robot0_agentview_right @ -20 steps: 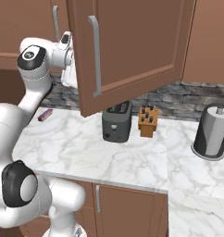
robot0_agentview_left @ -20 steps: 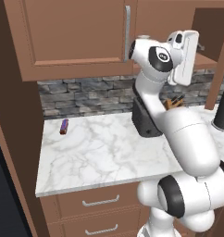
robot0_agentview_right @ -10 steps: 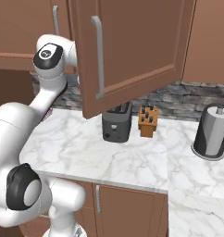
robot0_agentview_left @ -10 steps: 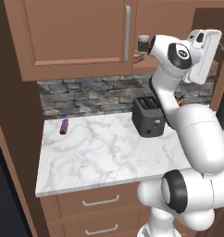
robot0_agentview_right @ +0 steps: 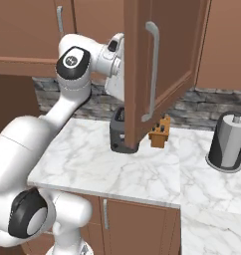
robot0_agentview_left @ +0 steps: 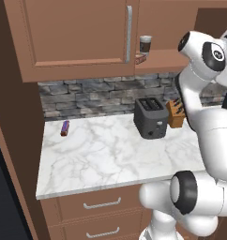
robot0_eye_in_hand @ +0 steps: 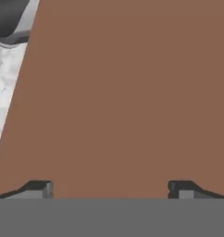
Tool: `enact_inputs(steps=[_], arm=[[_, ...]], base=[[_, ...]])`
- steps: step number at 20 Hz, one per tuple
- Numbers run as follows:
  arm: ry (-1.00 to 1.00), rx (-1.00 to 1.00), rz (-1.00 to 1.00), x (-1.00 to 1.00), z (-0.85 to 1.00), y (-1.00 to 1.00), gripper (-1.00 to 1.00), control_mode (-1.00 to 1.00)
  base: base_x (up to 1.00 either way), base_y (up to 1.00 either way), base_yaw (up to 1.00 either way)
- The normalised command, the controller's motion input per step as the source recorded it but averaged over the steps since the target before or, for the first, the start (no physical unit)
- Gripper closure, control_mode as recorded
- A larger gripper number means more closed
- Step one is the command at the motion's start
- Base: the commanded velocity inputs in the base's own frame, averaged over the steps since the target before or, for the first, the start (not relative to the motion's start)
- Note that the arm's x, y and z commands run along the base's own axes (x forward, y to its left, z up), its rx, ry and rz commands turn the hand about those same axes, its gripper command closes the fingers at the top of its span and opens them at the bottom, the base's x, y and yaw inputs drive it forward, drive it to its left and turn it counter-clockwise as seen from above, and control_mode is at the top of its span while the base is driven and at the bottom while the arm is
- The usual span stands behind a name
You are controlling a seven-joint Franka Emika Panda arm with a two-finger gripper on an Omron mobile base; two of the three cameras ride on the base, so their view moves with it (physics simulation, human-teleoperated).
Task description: Pick the bar soap and bar soap from the cabinet and place them on the counter.
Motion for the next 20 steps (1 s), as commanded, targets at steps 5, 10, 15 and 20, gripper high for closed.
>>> enact_inputs(steps=[5, 10, 15, 20], arm=[[-0.15, 0.07, -0.01, -0.11, 0.0, -0.68, -1.0, -1.0], [-0.13, 0.08, 0.0, -0.04, 0.0, -0.7, -1.0, -1.0], [-0.11, 0.09, 0.0, 0.0, 0.0, -0.57, -1.0, -1.0], [-0.04, 0.09, 0.0, 0.0, -0.02, -0.35, -1.0, -1.0]], base=[[0.0, 0.0, 0.0], [0.0, 0.0, 0.0], [0.0, 0.0, 0.0], [0.0, 0.0, 0.0]])
